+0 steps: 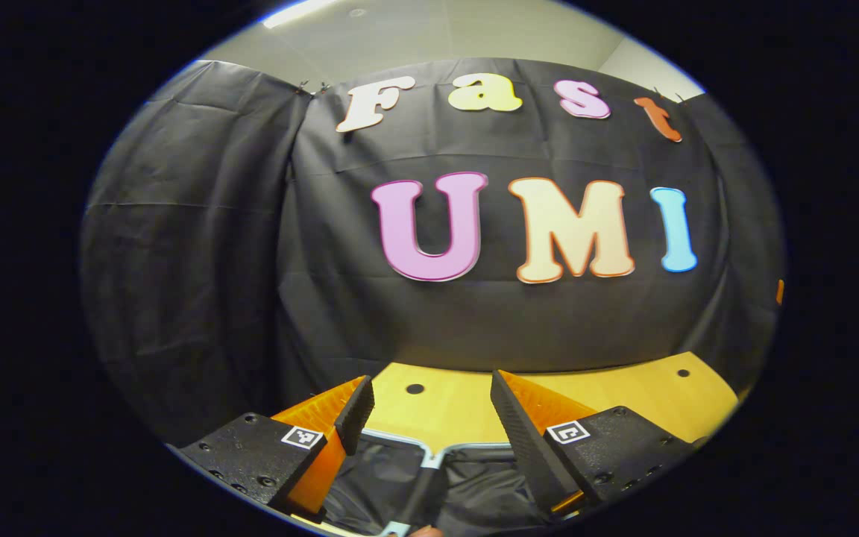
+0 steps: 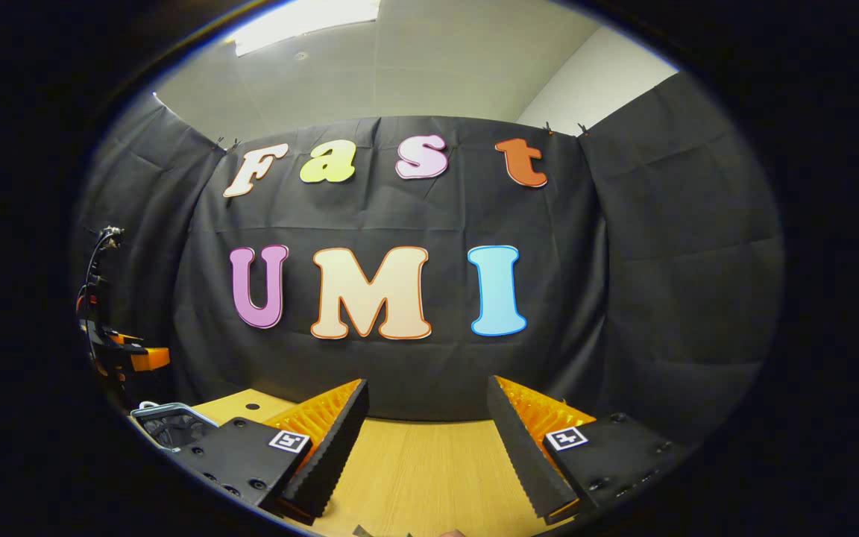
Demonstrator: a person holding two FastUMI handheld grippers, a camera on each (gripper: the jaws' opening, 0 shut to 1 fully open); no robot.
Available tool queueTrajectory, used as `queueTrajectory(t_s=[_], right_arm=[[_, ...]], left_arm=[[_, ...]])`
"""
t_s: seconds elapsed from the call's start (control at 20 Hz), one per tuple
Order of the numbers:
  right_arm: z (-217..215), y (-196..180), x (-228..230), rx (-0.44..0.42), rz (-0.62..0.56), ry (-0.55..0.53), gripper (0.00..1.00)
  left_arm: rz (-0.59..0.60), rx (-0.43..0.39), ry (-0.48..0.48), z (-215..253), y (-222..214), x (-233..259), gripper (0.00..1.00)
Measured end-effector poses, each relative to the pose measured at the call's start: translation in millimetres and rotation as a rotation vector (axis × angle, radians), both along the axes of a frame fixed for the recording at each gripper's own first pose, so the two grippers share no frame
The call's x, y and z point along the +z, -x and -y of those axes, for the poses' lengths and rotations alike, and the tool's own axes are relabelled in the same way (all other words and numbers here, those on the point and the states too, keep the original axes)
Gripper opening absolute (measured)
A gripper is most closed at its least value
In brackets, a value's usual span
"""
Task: First open the suitcase, pack the skin care products into it, and then close the suitcase.
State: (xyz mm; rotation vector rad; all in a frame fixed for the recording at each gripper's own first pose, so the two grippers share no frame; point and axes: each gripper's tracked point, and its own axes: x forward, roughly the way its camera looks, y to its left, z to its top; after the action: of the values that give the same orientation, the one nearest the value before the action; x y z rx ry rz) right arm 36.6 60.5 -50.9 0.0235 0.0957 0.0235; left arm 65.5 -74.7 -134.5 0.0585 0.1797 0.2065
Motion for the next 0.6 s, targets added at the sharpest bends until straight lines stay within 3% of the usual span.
queueTrajectory(t_s=[0.15,0.2,0.35,0.45,0.5,0.6], right_arm=[[15,13,-5,0.011,-0.005,0.001,0.98],[19,16,-5,0.018,-0.006,0.000,1.00],[27,22,-7,0.038,-0.006,-0.007,0.98],[31,27,-10,0.056,-0.014,-0.023,0.98],[31,30,-13,0.069,-0.023,-0.031,0.98],[31,33,-20,0.097,-0.041,-0.033,0.98]], left_arm=[[-0.020,-0.039,-0.004,42,5,-8,0.98],[-0.024,-0.051,-0.003,54,8,-9,0.93],[-0.022,-0.089,0.019,92,16,-12,0.93],[-0.024,-0.127,0.039,122,18,-15,0.98],[-0.030,-0.146,0.044,137,20,-19,0.93],[-0.053,-0.183,0.053,163,25,-32,0.98]])
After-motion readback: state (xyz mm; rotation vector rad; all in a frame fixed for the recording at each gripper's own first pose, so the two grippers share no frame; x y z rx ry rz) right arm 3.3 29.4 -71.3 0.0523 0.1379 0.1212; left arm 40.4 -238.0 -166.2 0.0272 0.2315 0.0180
